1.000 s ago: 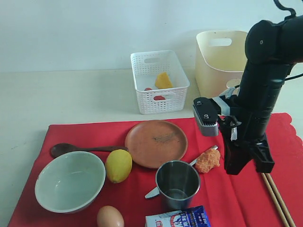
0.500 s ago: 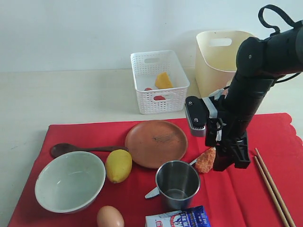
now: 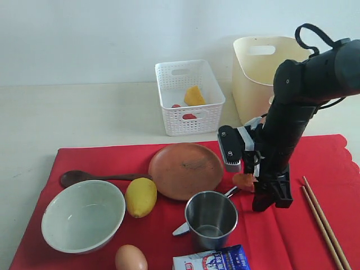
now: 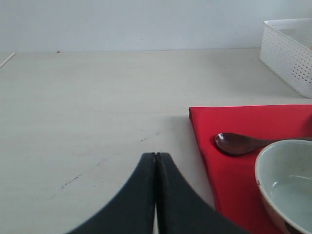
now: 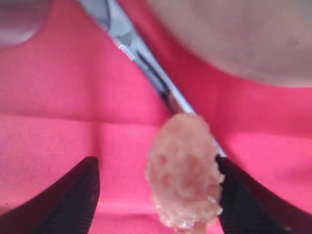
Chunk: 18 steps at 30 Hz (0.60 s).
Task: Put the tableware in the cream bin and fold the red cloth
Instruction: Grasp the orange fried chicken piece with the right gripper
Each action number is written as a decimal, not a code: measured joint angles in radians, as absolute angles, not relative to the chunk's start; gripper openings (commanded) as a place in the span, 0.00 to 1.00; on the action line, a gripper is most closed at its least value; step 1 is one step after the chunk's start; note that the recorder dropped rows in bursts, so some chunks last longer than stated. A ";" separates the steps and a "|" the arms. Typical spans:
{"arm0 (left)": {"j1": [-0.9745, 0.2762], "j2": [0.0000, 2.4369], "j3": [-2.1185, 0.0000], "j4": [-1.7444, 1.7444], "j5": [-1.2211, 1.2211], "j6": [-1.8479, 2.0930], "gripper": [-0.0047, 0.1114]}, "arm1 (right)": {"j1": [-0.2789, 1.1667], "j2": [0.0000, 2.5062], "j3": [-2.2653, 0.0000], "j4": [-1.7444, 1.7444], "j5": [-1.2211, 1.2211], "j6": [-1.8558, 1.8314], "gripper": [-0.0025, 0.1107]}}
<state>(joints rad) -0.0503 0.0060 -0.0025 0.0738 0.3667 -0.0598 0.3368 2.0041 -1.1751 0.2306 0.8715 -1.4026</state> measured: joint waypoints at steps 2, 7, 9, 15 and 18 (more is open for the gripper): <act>-0.050 0.006 -0.002 0.074 0.367 -0.060 0.04 | 0.337 2.006 -1.176 0.229 0.873 -1.403 0.48; -0.050 0.006 -0.002 0.074 0.367 -0.060 0.04 | 0.337 2.010 -1.174 0.224 0.880 -1.403 0.17; -0.050 0.006 -0.002 0.074 0.367 -0.060 0.04 | 0.337 2.012 -1.174 0.224 0.880 -1.403 0.04; -0.050 0.006 -0.002 0.074 0.367 -0.060 0.04 | 0.337 2.010 -1.174 0.222 0.897 -1.389 0.02; -0.050 0.006 -0.002 0.074 0.367 -0.060 0.04 | 0.337 1.994 -1.174 0.222 0.922 -1.385 0.02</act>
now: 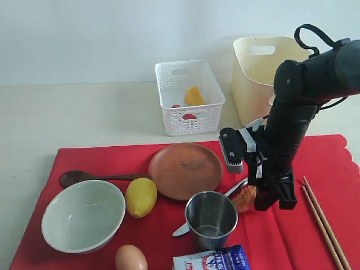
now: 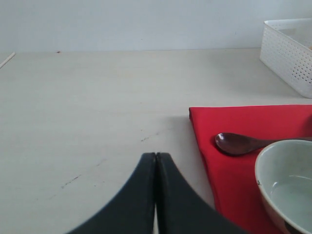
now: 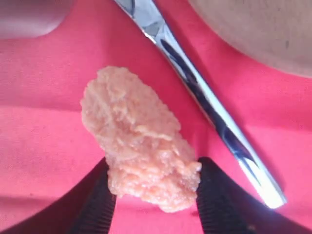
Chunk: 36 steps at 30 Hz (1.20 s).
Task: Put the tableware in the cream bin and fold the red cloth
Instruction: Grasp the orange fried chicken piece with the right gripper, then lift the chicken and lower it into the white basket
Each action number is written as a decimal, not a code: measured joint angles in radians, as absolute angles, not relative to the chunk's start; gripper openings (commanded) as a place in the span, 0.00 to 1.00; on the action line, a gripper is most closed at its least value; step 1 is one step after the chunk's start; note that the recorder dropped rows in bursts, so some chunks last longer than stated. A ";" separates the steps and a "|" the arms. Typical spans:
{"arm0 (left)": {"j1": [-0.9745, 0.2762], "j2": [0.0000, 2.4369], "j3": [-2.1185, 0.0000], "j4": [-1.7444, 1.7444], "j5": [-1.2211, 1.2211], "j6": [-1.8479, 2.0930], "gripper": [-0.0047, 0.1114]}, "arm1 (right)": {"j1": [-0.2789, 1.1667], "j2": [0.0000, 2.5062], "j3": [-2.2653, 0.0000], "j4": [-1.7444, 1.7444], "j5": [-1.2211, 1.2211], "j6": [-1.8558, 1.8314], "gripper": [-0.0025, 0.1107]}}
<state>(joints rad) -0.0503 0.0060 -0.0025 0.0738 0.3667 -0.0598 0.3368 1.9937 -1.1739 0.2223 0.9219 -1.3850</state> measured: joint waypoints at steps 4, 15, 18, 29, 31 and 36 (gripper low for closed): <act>-0.050 0.006 -0.002 0.074 0.367 -0.060 0.04 | 0.337 1.956 -1.174 0.222 0.939 -1.380 0.02; -0.050 0.006 -0.002 0.074 0.367 -0.060 0.04 | 0.337 1.812 -1.174 0.222 0.928 -1.356 0.02; -0.050 0.006 -0.002 0.074 0.367 -0.060 0.04 | 0.337 1.778 -1.174 0.222 0.911 -1.356 0.02; -0.050 0.006 -0.002 0.074 0.367 -0.060 0.04 | 0.337 1.733 -1.176 0.474 0.745 -1.241 0.02; -0.050 0.006 -0.002 0.074 0.367 -0.060 0.04 | 0.337 1.733 -1.176 0.526 0.667 -1.184 0.02; -0.050 0.006 -0.002 0.074 0.367 -0.060 0.04 | 0.337 1.741 -1.195 0.565 0.511 -1.059 0.02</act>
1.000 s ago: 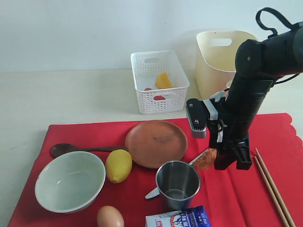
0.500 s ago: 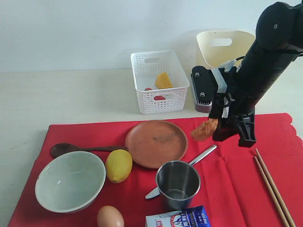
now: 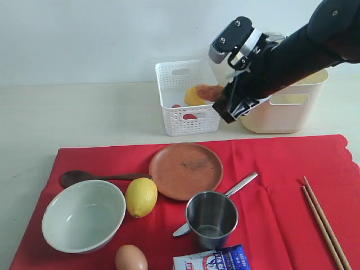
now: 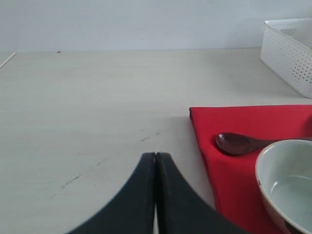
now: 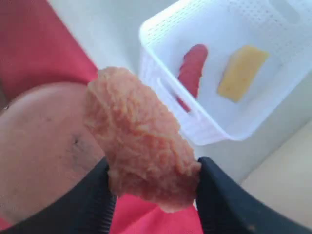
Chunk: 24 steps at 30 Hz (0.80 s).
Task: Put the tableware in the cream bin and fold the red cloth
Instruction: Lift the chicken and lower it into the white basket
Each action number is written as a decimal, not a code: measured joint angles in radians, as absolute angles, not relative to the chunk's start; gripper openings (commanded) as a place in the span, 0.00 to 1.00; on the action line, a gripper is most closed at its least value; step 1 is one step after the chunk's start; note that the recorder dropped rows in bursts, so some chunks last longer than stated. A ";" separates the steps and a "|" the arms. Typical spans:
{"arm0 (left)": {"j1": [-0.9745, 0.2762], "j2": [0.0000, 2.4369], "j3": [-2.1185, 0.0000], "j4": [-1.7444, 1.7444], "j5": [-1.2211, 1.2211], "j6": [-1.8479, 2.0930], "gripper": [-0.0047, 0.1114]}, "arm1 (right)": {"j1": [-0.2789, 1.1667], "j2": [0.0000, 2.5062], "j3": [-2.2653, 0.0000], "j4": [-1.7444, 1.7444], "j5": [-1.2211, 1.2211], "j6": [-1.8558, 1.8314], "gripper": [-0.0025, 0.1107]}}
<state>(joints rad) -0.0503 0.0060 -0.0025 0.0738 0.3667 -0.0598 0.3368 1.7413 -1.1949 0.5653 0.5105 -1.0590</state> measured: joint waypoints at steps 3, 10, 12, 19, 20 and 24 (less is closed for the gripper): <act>-0.050 0.006 -0.002 0.074 0.367 -0.060 0.04 | 0.337 1.783 -1.254 0.570 0.506 -0.988 0.02; -0.050 0.006 -0.002 0.074 0.367 -0.060 0.04 | 0.337 1.938 -1.467 0.572 0.544 -0.841 0.02; -0.050 0.006 -0.002 0.074 0.367 -0.060 0.04 | 0.337 1.990 -1.532 0.570 0.547 -0.816 0.02; -0.050 0.006 -0.002 0.074 0.367 -0.060 0.04 | 0.337 2.169 -1.722 0.547 0.549 -0.752 0.02; -0.050 0.006 -0.002 0.074 0.367 -0.060 0.04 | 0.337 2.194 -1.745 0.547 0.551 -0.744 0.02; -0.050 0.006 -0.002 0.074 0.367 -0.060 0.04 | 0.337 2.278 -1.813 0.544 0.562 -0.735 0.02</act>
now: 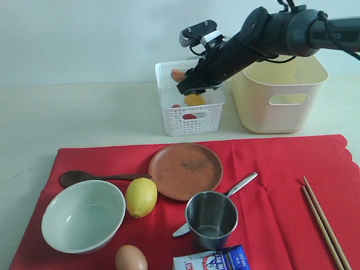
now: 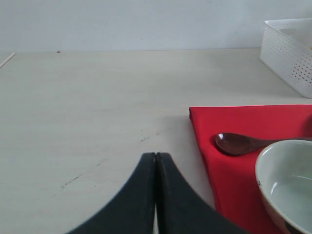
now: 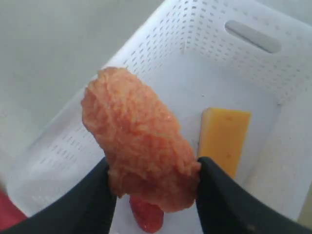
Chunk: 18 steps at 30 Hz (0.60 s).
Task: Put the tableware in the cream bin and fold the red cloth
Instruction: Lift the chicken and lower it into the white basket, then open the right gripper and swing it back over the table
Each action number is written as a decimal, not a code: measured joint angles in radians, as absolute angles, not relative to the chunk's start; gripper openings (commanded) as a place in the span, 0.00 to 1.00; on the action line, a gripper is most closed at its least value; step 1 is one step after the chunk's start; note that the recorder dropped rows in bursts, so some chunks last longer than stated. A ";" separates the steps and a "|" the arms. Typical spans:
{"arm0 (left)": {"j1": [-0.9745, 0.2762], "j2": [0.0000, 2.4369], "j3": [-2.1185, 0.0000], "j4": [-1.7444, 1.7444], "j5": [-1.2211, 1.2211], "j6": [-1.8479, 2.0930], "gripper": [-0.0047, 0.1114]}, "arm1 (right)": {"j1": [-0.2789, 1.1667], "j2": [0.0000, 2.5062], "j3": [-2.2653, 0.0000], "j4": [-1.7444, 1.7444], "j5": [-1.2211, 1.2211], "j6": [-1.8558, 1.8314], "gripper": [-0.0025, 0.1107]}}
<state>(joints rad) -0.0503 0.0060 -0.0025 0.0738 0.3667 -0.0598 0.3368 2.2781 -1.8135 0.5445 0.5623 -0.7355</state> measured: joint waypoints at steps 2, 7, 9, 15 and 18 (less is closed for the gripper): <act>-0.050 0.006 -0.002 0.074 0.367 -0.060 0.04 | 0.337 2.308 -1.833 0.540 0.575 -0.736 0.02; -0.050 0.006 -0.002 0.074 0.367 -0.060 0.04 | 0.337 2.356 -1.862 0.528 0.590 -0.733 0.09; -0.050 0.006 -0.002 0.074 0.367 -0.060 0.04 | 0.337 2.363 -1.869 0.525 0.594 -0.731 0.17; -0.050 0.006 -0.002 0.074 0.367 -0.060 0.04 | 0.337 2.363 -1.873 0.524 0.602 -0.725 0.47; -0.050 0.006 -0.002 0.074 0.367 -0.060 0.04 | 0.337 2.355 -1.873 0.521 0.605 -0.707 0.53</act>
